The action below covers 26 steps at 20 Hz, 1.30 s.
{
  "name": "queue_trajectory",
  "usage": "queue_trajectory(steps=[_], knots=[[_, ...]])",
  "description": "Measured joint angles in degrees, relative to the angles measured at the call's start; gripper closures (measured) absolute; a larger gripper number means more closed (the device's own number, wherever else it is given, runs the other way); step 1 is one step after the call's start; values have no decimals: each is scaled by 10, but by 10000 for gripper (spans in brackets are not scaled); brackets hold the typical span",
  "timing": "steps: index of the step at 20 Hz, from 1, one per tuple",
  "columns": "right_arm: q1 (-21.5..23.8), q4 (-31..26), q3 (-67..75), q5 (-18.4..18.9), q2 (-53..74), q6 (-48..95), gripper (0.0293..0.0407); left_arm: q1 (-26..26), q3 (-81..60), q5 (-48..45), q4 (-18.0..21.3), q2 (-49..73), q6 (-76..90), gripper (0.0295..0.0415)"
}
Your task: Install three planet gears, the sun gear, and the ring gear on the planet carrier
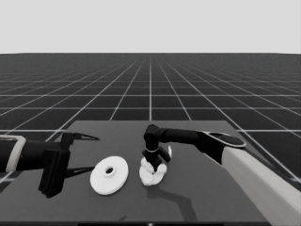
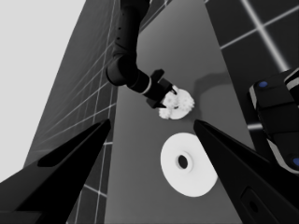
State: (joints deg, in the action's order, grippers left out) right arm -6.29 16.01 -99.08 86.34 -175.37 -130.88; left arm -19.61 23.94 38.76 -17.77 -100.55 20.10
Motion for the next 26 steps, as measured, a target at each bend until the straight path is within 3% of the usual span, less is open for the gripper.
queue_trajectory(steps=[9,11,12,13,19,20,22,26], knots=[[0,0,0,0,0,-54,391,0,0,0,0,0,0,326],[0,0,0,0,0,-60,331,0,0,0,0,0,0,326],[0,0,0,0,0,-61,320,0,0,0,0,0,0,326],[0,0,0,0,0,-62,317,0,0,0,0,0,0,326],[0,0,0,0,0,-63,315,0,0,0,0,0,0,326],[59,-68,59,32,16,142,307,0,0,0,0,0,0,326],[156,-145,73,43,16,365,312,0,0,0,0,0,0,326],[198,-183,58,42,12,485,315,0,0,0,0,0,0,326]])
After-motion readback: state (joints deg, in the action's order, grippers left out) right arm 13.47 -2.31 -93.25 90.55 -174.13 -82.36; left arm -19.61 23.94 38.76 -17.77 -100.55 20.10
